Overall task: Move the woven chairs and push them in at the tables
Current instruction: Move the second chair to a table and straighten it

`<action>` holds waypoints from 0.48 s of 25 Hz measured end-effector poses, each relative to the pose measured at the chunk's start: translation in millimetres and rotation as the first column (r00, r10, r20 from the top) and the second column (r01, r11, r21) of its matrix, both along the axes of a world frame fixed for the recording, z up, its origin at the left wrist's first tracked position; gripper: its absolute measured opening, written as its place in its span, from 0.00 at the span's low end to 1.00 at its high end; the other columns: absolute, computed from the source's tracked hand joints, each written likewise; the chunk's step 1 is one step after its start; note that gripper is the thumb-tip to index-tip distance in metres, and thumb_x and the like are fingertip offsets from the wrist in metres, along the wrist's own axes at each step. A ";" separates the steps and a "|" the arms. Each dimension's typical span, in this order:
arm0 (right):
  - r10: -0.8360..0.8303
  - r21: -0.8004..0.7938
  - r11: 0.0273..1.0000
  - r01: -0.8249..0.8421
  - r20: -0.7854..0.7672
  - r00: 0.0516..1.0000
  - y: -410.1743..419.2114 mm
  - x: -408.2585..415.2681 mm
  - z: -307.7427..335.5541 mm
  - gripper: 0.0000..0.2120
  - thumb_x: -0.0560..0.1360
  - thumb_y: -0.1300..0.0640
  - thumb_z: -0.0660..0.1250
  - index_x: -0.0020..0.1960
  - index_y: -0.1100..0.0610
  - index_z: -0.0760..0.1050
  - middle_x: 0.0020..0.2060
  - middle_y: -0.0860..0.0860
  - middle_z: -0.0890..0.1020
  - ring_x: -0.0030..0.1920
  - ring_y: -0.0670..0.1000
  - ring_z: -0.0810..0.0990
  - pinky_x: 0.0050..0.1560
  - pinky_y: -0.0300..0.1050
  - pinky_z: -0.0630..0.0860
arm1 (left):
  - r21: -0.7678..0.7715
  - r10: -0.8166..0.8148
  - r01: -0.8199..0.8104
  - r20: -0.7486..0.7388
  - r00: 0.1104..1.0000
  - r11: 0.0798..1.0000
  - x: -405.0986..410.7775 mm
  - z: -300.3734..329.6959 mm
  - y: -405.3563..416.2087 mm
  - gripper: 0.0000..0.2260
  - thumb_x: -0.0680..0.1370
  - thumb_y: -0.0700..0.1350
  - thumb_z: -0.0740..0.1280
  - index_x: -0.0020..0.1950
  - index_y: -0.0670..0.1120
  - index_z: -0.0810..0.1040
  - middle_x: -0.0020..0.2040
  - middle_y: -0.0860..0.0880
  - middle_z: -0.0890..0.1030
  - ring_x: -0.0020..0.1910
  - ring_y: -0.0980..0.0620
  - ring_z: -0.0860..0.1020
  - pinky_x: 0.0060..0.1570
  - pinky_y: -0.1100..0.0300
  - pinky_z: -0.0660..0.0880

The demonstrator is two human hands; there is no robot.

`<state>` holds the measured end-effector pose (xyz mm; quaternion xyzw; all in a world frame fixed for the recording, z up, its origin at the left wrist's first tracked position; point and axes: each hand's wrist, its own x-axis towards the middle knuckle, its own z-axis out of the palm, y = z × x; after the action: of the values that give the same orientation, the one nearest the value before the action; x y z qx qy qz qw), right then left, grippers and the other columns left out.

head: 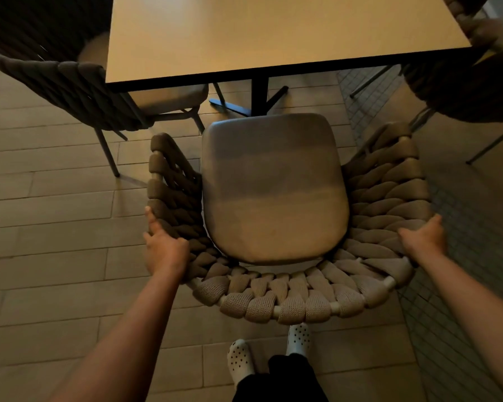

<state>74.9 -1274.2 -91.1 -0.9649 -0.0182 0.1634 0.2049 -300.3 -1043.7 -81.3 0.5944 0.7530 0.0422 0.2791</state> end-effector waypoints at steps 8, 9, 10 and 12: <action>-0.011 0.000 1.000 0.011 -0.052 0.999 -15.8 -10.5 6.7 0.37 0.69 0.62 0.72 0.71 0.66 0.56 0.66 0.68 0.68 0.64 0.68 0.69 0.60 0.59 0.69 | -0.058 -0.015 0.018 0.052 0.999 0.998 -3.5 12.4 -10.9 0.41 0.76 0.41 0.64 0.75 0.61 0.38 0.68 0.38 0.64 0.55 0.37 0.74 0.46 0.45 0.74; -0.021 0.001 1.000 0.022 -0.053 0.998 -22.4 -12.8 5.5 0.37 0.69 0.62 0.73 0.71 0.66 0.56 0.66 0.69 0.68 0.64 0.68 0.69 0.60 0.59 0.69 | -0.061 -0.015 0.018 0.053 0.998 0.998 -4.3 12.8 -14.6 0.41 0.76 0.41 0.64 0.75 0.62 0.38 0.67 0.38 0.64 0.55 0.37 0.74 0.48 0.44 0.75; -0.030 -0.001 1.000 0.030 -0.052 0.998 -29.5 -14.7 4.5 0.37 0.68 0.62 0.73 0.70 0.66 0.57 0.66 0.69 0.68 0.64 0.68 0.70 0.60 0.59 0.70 | -0.059 -0.019 0.022 0.046 0.999 0.998 -4.9 12.6 -19.2 0.41 0.76 0.41 0.64 0.75 0.62 0.38 0.67 0.38 0.65 0.55 0.36 0.74 0.49 0.43 0.76; -0.039 -0.006 0.999 0.039 -0.048 0.998 -40.1 -16.6 4.4 0.36 0.68 0.63 0.73 0.69 0.67 0.58 0.64 0.70 0.69 0.63 0.69 0.70 0.59 0.60 0.70 | -0.048 -0.039 0.040 0.024 0.999 0.998 -4.0 12.9 -28.7 0.41 0.75 0.41 0.64 0.75 0.61 0.39 0.67 0.37 0.65 0.55 0.36 0.74 0.48 0.42 0.76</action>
<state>58.2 -1314.3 -86.6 -0.9614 0.0058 0.1824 0.2059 -304.2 -1072.4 -68.4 0.6017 0.7387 0.0254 0.3027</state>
